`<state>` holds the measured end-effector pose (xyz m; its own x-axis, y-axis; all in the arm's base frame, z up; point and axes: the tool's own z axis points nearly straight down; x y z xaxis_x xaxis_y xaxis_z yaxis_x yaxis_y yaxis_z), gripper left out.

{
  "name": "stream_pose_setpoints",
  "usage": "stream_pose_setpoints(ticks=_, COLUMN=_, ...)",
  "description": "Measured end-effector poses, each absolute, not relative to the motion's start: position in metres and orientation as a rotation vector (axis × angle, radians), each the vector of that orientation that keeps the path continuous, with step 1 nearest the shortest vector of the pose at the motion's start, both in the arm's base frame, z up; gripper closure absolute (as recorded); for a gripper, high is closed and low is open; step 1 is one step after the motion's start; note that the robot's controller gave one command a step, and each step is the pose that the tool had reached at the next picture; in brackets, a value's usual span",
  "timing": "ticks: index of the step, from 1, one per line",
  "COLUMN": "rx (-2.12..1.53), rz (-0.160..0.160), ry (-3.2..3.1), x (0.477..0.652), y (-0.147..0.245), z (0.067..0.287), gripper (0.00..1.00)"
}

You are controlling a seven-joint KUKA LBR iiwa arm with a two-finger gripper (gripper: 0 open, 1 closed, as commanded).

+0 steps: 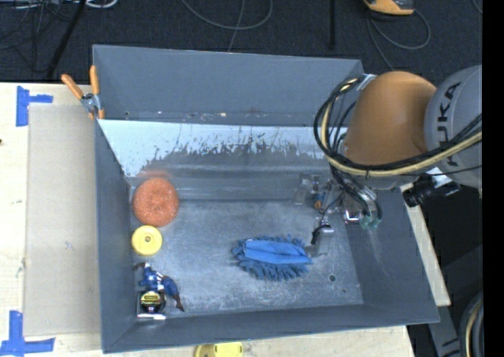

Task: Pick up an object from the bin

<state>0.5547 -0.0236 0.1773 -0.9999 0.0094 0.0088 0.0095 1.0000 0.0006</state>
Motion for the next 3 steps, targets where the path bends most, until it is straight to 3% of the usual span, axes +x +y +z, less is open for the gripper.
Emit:
stream_pose_setpoints(ticks=1, rx=-0.014, rz=0.0, ry=-3.141, x=0.556, y=-0.024, z=0.182, gripper=0.0)
stream_pose_setpoints(ticks=2, rx=0.051, rz=0.0, ry=-3.145, x=0.5, y=-0.005, z=0.128, gripper=0.0)
stream_pose_setpoints(ticks=3, rx=-0.013, rz=-0.001, ry=-3.144, x=0.508, y=-0.004, z=0.075, gripper=1.0)
